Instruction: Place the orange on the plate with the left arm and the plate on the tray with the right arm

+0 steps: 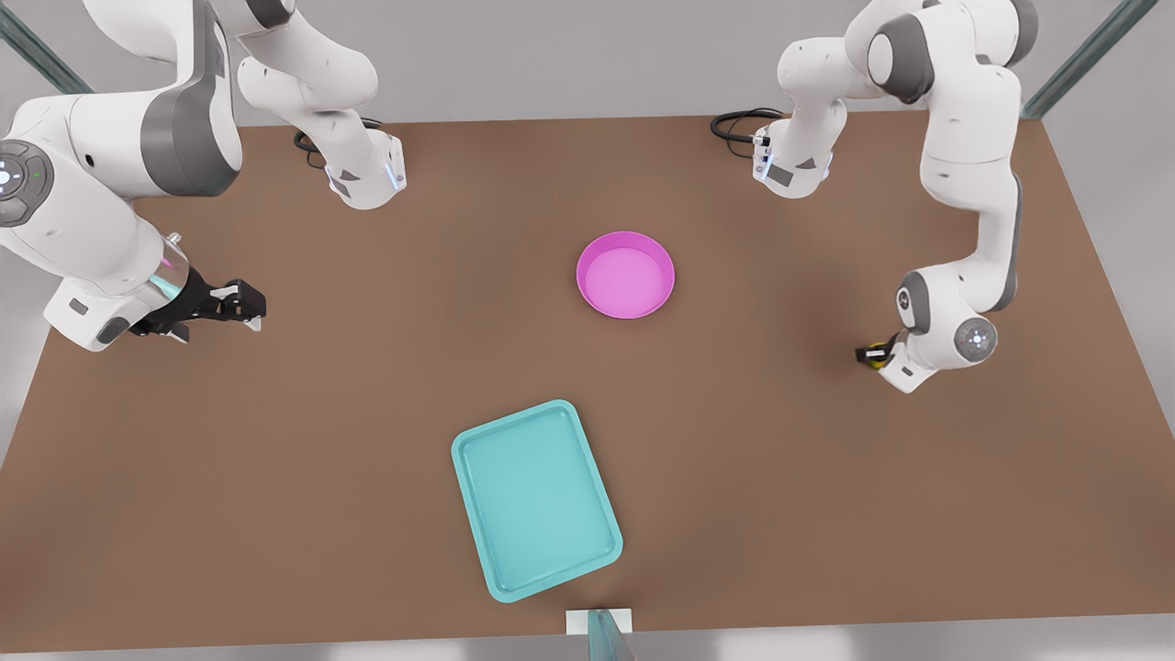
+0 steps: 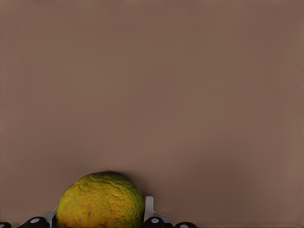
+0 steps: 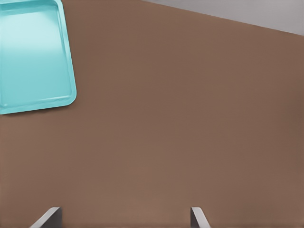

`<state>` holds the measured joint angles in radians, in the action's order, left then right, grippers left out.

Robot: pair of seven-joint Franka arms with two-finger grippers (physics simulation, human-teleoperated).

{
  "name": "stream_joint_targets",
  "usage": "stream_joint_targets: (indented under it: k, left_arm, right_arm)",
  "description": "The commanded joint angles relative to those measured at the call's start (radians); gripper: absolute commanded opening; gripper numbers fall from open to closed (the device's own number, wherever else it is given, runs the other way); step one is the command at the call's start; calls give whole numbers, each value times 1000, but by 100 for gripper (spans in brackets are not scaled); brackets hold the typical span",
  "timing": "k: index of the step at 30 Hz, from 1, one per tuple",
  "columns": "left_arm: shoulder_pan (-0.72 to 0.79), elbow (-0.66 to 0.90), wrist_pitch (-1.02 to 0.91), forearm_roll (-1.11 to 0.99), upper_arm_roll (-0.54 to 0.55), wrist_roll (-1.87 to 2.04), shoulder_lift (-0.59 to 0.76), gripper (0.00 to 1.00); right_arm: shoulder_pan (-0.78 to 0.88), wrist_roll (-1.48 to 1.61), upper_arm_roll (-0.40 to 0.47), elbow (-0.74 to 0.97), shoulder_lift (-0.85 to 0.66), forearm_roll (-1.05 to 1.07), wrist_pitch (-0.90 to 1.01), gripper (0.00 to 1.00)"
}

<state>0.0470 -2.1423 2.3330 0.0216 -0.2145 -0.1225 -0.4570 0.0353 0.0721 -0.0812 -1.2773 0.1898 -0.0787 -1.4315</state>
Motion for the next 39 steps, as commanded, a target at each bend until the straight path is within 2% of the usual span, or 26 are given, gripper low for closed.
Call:
stream_joint_targets:
  k: [1, 3, 5, 7, 10, 14, 17, 19, 20, 21, 24, 25, 26, 27, 28, 29, 30, 31, 32, 33, 34, 35, 36, 38, 39]
  left_arm:
    - [4, 1, -1, 4, 9, -25, 11, 72]
    - [120, 7, -40, 5, 14, -20, 52, 72]
    - [302, 38, -121, 20, 18, 9, 121, 72]
    - [519, 134, -191, 23, 73, 303, 107, 72]
    - [559, 271, -342, 75, 267, 606, 52, 72]
    - [694, 274, -457, 77, 291, 676, 11, 72]
    - [723, 275, -578, 78, 334, 730, -15, 72]
    - [726, 275, -569, 104, 339, 733, -32, 73]
    - [728, 274, -563, 103, 339, 732, -42, 83]
    - [728, 272, -550, 104, 339, 733, -46, 100]
    - [725, 269, -566, 104, 334, 730, -29, 100]
    - [722, 286, -648, 100, 319, 712, 16, 100]
    - [717, 504, -964, 107, 170, 658, 87, 100]
    - [706, 721, -1179, 144, 29, 600, 87, 100]
    - [706, 875, -1282, 173, -204, 425, 84, 100]
    - [702, 903, -1275, 176, -359, 314, 77, 100]
    - [680, 907, -1268, 179, -442, 227, 70, 100]
    - [604, 915, -1232, 179, -445, 231, 60, 100]
    - [467, 881, -1123, 173, -332, 254, 122, 100]
    - [108, 843, -974, 81, 111, 284, 175, 100]
    - [77, 831, -900, 21, 185, 288, 182, 100]
    - [79, 705, -782, 26, 188, 282, 267, 100]
    - [93, 726, -819, 26, 193, 291, 239, 100]
    - [94, 739, -845, 47, 195, 282, 199, 100]
    - [108, 733, -853, 46, 196, 273, 189, 100]
  right_arm:
    - [0, 5, 0, 1, -1, 0, 0, 100]
    - [0, 5, 0, -1, -1, 0, 0, 100]
    - [0, 5, 0, 1, -1, 0, 0, 100]
    - [0, 5, 0, 1, -1, 0, 0, 100]
    - [-2, 5, 0, -1, -1, 0, 0, 100]
    - [-2, 5, 0, -1, -1, 0, 0, 100]
    - [-2, 3, 0, -1, 0, 0, 0, 100]
    - [-3, 3, 0, 1, 8, 0, 0, 100]
    - [-2, 3, 0, 1, 8, 0, 0, 100]
    - [-3, 2, 0, 1, 8, 2, 0, 100]
    - [-2, 2, 0, -1, 8, 0, 0, 100]
    - [-2, 3, 0, 1, 8, 0, 0, 100]
    - [-3, 3, 0, -1, 8, 0, 0, 100]
    - [-2, 0, 0, -1, 8, 2, 0, 100]
    - [31, 3, -12, -5, 19, 8, 13, 100]
    - [95, 2, -12, -5, 92, 22, 13, 100]
    - [120, 6, -17, -5, 187, 92, 11, 100]
    - [152, 3, -20, -7, 290, 201, -10, 100]
    - [231, -3, -19, -26, 347, 197, -122, 100]
    - [328, -9, -19, -68, 375, 198, -208, 100]
    - [367, -15, -20, -111, 388, 209, -299, 100]
    - [415, -18, -22, -197, 389, 279, -421, 100]
    - [448, -20, -23, -284, 389, 391, -536, 100]
    - [554, -74, -23, -373, 387, 405, -678, 100]
    - [581, -115, -23, -401, 367, 405, -676, 100]
